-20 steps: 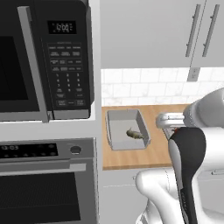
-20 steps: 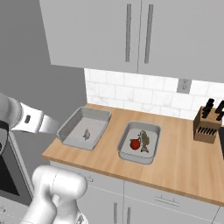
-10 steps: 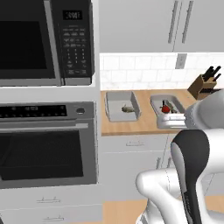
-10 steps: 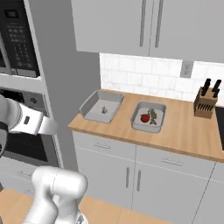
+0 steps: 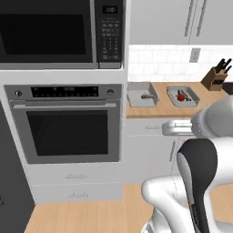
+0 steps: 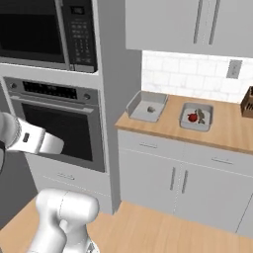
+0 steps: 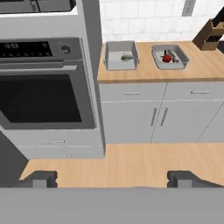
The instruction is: Place one bell pepper and one fish in each tupperware on the nearby counter, to pack two identical lunches.
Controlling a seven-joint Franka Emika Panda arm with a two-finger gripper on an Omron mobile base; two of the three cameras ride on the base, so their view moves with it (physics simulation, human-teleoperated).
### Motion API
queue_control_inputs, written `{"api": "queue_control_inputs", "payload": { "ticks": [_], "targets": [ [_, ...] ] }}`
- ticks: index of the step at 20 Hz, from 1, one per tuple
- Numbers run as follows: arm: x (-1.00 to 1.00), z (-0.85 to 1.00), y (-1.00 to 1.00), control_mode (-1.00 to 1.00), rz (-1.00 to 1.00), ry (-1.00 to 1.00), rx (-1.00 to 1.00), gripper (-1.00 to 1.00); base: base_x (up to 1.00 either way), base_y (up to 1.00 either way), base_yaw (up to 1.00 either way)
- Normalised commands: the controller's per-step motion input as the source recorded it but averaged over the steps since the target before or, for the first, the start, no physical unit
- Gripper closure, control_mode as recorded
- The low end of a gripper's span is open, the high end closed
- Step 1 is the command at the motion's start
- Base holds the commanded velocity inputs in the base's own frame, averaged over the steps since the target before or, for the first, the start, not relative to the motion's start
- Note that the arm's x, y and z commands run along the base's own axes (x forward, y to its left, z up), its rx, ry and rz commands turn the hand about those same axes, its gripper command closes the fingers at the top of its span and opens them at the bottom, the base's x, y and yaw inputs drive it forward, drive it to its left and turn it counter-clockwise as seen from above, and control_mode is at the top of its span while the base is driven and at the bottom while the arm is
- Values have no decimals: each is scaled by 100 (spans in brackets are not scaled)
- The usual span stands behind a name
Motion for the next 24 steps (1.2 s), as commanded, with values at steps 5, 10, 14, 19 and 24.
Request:
{"api": "queue_control_inputs", "payload": {
  "ticks": [5, 10, 14, 19, 24],
  "targets": [
    [0, 0, 0, 100, 0, 0, 0, -100, -96, 100, 0],
    [0, 0, 0, 100, 0, 0, 0, -100, 0, 100, 11],
    [0, 0, 0, 100, 0, 0, 0, -100, -12, 92, 69],
    [0, 0, 0, 100, 0, 0, 0, -100, -1, 70, 85],
    [0, 0, 0, 100, 0, 0, 0, -100, 0, 80, 81]
  ]
}}
